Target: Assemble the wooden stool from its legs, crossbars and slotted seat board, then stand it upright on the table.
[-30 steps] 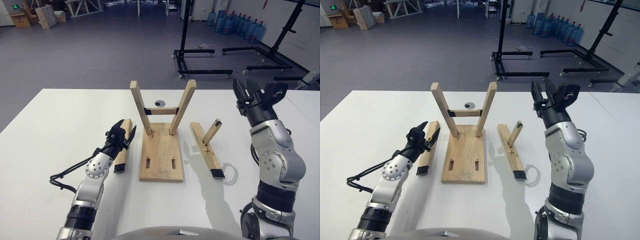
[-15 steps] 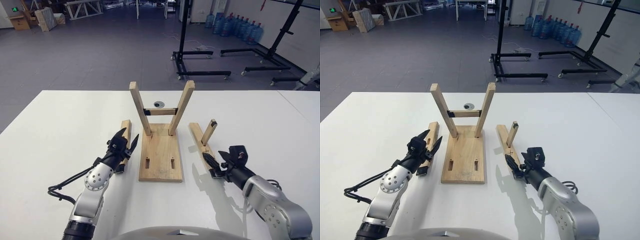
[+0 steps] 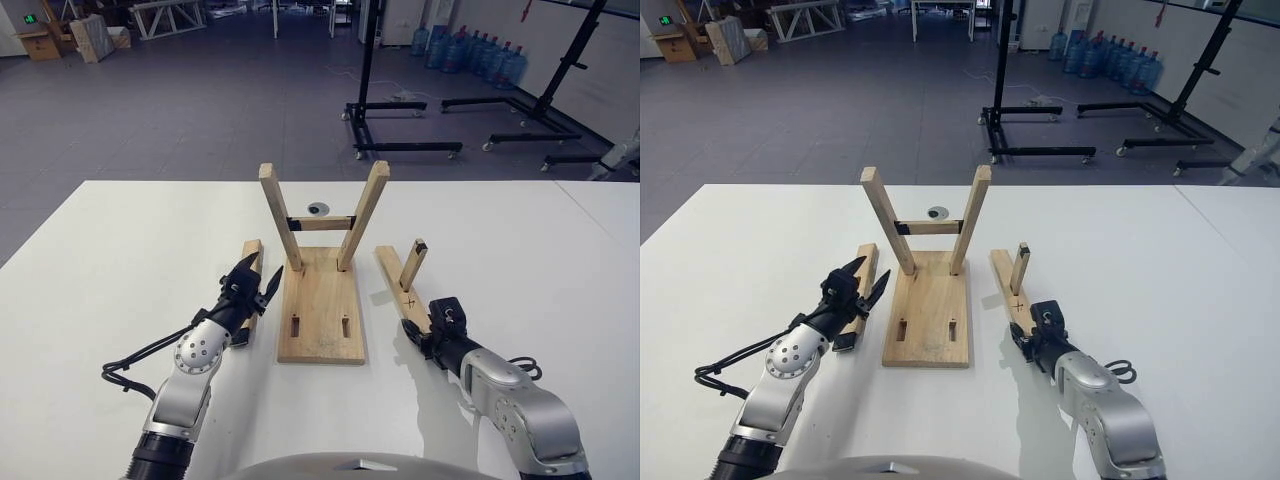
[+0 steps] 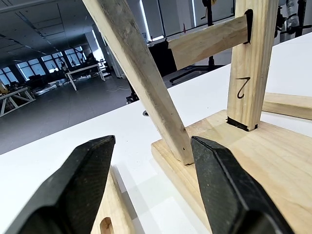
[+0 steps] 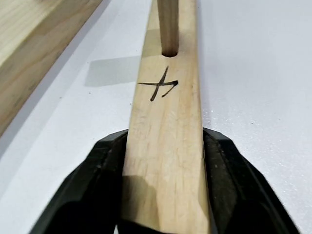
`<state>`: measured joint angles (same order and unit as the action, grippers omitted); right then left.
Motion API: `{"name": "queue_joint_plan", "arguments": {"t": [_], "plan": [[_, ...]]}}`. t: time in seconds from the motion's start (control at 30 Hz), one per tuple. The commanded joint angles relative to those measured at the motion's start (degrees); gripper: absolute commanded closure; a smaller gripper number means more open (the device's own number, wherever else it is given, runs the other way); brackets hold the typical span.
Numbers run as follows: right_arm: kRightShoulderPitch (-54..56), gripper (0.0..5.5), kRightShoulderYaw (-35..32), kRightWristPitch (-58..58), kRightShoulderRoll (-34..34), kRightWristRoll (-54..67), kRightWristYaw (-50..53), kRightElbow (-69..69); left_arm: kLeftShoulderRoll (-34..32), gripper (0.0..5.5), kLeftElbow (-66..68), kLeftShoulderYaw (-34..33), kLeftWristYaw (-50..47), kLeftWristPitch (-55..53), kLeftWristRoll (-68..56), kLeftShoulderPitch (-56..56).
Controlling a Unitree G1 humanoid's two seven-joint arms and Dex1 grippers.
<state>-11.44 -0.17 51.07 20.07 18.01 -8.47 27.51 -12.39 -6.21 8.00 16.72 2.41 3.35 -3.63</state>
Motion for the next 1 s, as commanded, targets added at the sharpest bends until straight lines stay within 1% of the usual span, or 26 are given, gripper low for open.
{"name": "queue_joint_plan", "arguments": {"t": [0.03,0.1,0.17,0.2,0.27,0.33,0.37,0.43,0.47,0.5,0.57,0.63,0.7,0.77,0.8,0.9,1.0], "plan": [[1.05,3.47,-0.49,3.33,0.03,0.35,-0.95,-2.90,1.18,2.67,1.37,0.75,-0.55,0.95,0.30,1.42],[1.88,3.47,-1.40,2.52,-0.23,0.21,-1.15,-3.25,1.72,2.67,1.65,0.37,-0.72,1.26,-0.41,1.55],[3.70,3.47,-4.30,-0.03,-1.93,1.21,-1.13,-3.93,2.51,2.67,1.34,-0.51,-0.65,1.15,-2.33,1.75],[5.56,3.47,-7.01,-4.03,-3.29,2.16,-1.42,-5.12,3.28,2.67,0.66,-1.30,-0.21,0.71,-4.63,1.96],[11.50,3.47,-15.14,-12.41,-6.48,8.06,-3.30,-8.26,4.57,2.67,-1.50,-3.04,1.77,-0.67,-11.10,2.39],[16.86,3.47,-21.14,-17.57,-7.09,17.72,-10.58,-9.01,4.70,2.67,-4.34,-3.82,6.28,-4.73,-19.42,2.75],[17.92,3.47,-23.24,-16.87,-6.01,26.80,-17.70,-6.79,4.22,2.67,-7.06,-3.83,10.05,-7.62,-25.69,2.58],[19.02,3.47,-25.87,-13.07,-3.35,43.66,-26.95,-2.47,2.89,2.67,-11.77,-4.65,15.91,-13.52,-37.23,2.54],[18.79,3.47,-25.81,-11.38,-1.85,49.22,-30.00,-0.42,2.03,2.67,-13.77,-5.58,18.35,-16.23,-42.91,2.77],[18.25,3.47,-24.53,-9.98,-0.45,51.53,-32.35,0.99,1.24,2.67,-15.30,-6.66,19.96,-18.56,-47.86,3.00],[16.22,3.47,-19.34,-9.23,1.12,49.52,-36.71,2.45,-0.81,2.67,-18.19,-8.11,22.97,-22.77,-56.06,3.21],[13.79,3.47,-12.86,-9.87,1.13,45.76,-40.58,1.60,-3.20,2.32,-21.27,-9.71,26.63,-28.37,-67.79,3.49],[12.57,3.47,-7.76,-11.09,1.54,42.39,-43.25,1.35,-4.71,2.07,-22.17,-10.88,28.23,-32.19,-75.26,4.65],[13.26,3.47,-5.02,-11.57,1.93,40.86,-45.03,0.67,-5.46,1.80,-22.25,-10.96,28.13,-34.26,-78.07,5.60],[13.71,3.47,-4.13,-11.65,2.38,40.38,-46.07,0.23,-5.56,1.57,-22.30,-11.01,27.68,-35.09,-79.41,5.94],[13.96,3.47,-2.74,-12.21,3.75,39.40,-48.29,-0.37,-5.66,1.19,-21.87,-10.90,26.33,-37.01,-81.35,6.66],[13.95,3.47,-1.56,-12.50,4.17,39.07,-48.90,-0.01,-5.64,1.12,-20.57,-11.06,24.43,-37.63,-80.26,6.67]]}}
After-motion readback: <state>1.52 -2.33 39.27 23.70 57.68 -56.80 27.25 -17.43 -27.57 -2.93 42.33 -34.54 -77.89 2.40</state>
